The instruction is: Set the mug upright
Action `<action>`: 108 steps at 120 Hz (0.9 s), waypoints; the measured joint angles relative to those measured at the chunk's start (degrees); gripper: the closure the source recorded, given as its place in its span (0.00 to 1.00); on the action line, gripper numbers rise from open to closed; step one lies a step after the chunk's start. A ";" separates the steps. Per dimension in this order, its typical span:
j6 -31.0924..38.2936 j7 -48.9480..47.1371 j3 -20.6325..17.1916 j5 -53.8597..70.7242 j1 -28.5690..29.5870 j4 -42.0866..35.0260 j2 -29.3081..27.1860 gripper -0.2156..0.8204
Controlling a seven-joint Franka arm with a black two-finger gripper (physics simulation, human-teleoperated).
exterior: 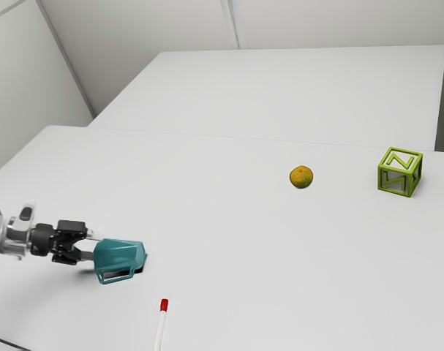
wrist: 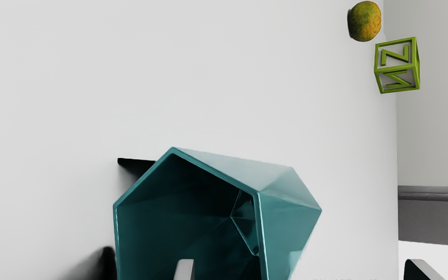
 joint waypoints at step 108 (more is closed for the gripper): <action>-0.93 4.05 -0.61 -2.03 -3.37 0.00 1.38 0.72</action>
